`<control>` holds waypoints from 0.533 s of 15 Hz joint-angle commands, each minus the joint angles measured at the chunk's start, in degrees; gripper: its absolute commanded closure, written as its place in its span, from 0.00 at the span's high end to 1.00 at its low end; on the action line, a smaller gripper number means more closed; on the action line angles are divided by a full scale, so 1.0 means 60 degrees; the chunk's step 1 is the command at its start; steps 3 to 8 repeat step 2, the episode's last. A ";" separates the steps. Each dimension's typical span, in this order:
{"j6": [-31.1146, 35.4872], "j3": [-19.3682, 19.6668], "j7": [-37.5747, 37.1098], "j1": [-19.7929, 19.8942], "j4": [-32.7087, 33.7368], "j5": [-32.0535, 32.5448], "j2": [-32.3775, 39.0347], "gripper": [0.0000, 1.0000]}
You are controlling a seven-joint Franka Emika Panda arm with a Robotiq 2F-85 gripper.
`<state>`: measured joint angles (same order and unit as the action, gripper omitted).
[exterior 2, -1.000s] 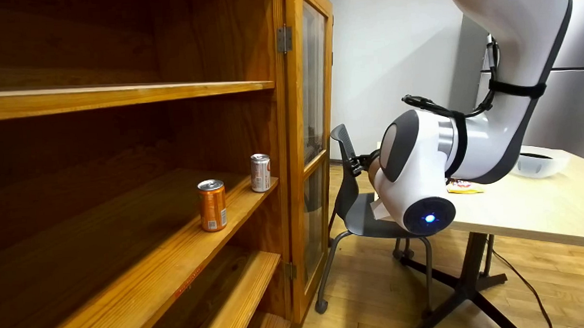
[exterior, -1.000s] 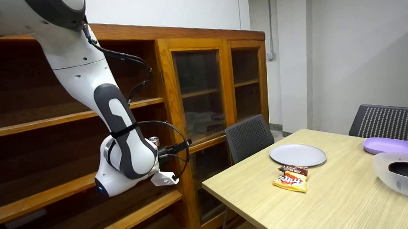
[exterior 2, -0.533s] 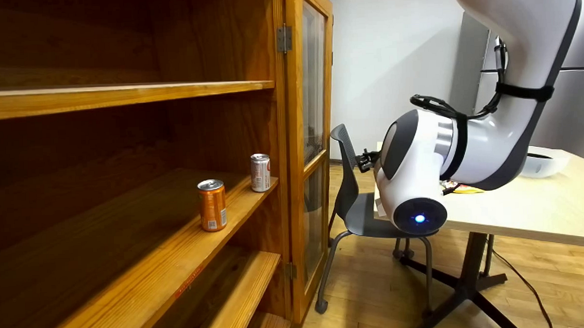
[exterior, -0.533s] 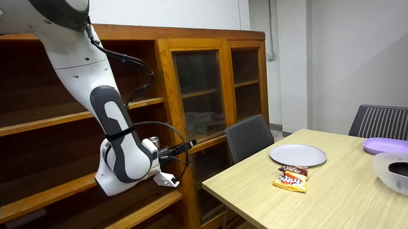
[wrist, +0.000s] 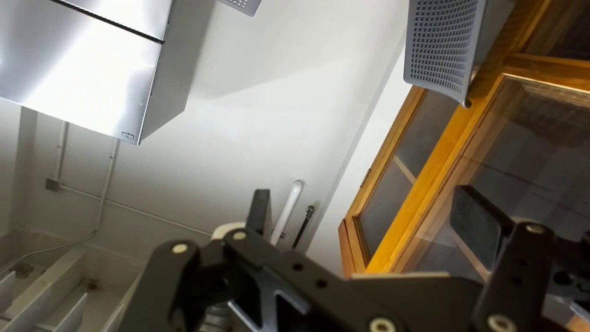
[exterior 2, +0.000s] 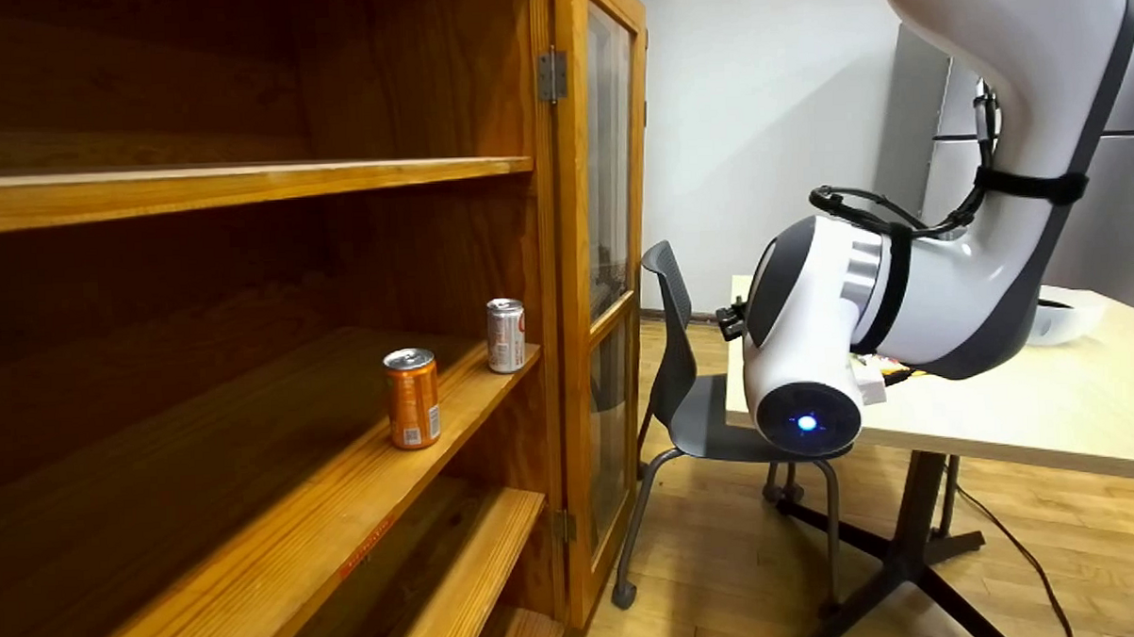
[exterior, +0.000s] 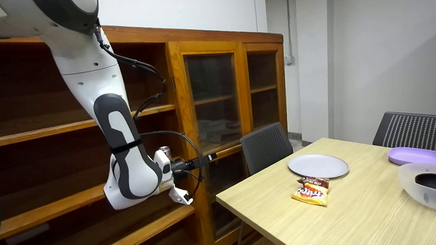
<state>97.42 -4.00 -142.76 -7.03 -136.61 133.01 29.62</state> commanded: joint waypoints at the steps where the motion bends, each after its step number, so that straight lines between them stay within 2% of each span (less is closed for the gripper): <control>1: -0.0108 -0.0315 0.0093 0.0324 -0.0011 0.0068 0.0009 1.00; 8: -0.0108 -0.0317 0.0093 0.0323 -0.0011 0.0065 0.0009 1.00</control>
